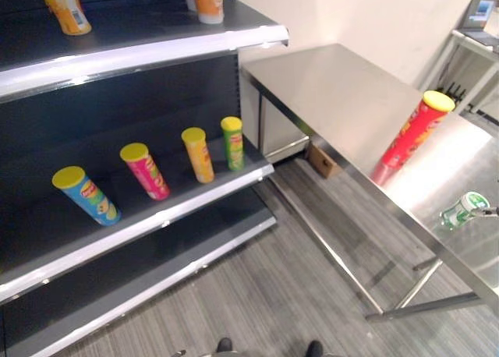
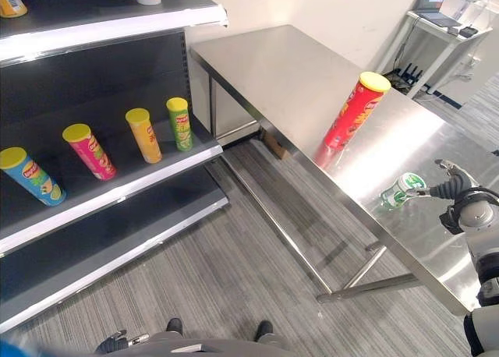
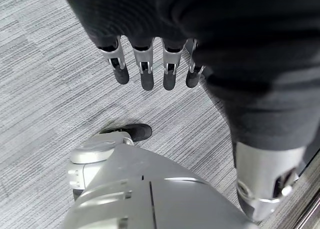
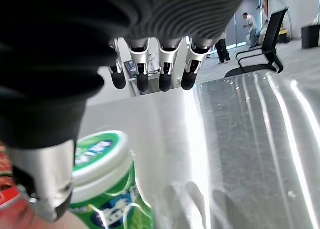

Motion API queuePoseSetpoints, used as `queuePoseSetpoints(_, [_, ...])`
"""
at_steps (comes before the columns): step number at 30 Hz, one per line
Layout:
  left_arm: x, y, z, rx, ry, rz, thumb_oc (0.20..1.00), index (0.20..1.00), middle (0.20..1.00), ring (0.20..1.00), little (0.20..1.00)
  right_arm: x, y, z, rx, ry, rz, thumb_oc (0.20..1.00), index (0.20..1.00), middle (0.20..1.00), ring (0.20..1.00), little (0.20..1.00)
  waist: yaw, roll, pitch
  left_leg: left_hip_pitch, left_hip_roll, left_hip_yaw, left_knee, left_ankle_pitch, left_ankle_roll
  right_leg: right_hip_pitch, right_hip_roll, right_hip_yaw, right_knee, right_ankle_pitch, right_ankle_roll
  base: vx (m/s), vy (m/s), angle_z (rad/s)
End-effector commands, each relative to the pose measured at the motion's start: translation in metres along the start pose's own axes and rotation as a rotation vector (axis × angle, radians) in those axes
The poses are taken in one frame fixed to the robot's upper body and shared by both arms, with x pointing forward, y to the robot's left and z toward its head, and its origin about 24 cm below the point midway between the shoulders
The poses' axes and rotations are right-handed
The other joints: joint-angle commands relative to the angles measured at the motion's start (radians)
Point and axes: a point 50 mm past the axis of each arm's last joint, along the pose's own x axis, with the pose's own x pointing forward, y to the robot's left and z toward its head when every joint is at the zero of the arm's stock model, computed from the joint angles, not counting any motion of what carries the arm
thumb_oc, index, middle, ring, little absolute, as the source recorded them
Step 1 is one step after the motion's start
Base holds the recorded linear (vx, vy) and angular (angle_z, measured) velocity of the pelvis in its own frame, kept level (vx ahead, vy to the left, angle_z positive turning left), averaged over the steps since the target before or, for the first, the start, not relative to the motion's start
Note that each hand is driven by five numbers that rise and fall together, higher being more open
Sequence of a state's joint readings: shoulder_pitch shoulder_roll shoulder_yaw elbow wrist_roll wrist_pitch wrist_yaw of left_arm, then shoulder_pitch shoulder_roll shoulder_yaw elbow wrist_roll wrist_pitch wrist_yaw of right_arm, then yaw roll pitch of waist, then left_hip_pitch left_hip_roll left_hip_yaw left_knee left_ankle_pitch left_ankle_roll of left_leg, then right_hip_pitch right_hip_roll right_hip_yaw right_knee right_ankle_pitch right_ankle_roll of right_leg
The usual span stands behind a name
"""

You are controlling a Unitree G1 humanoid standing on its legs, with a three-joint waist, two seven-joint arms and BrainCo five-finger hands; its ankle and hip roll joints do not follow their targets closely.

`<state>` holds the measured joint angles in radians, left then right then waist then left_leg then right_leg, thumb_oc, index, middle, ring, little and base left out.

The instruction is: Put the goods on the table back onto the shelves and tidy them up.

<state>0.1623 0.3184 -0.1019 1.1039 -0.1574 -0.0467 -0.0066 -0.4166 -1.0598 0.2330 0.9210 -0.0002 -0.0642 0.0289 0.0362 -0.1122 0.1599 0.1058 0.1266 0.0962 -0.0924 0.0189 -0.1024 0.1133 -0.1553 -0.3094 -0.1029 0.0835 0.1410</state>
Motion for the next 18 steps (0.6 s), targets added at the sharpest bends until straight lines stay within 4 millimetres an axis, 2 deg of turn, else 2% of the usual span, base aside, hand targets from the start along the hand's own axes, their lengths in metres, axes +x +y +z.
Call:
queuePoseSetpoints(1, [0.0035, -0.0004, 0.0171, -0.003, -0.055, -0.003, 1.0, 1.0, 1.0, 1.0, 1.0, 0.0068, -0.033, 0.0233, -0.045, -0.041, -0.111, 1.0, 1.0, 1.0, 1.0, 1.0, 0.034, 0.004, -0.006, -0.028, 0.085, -0.06, 0.005, 0.006, -0.057, 0.028, -0.029, -0.014, 0.019, -0.065, 0.046, 0.0, 0.0, 0.0])
queuePoseSetpoints(18, [0.003, 0.0017, 0.016, -0.035, -0.055, 0.01, 1.0, 1.0, 1.0, 1.0, 1.0, 0.0117, -0.025, 0.0254, -0.024, -0.018, -0.093, 1.0, 1.0, 1.0, 1.0, 1.0, 0.05, 0.019, 0.008, -0.051, 0.088, -0.084, 0.005, 0.018, -0.066, 0.026, -0.019, -0.04, 0.016, -0.074, 0.04, 0.0, -0.015, 0.04])
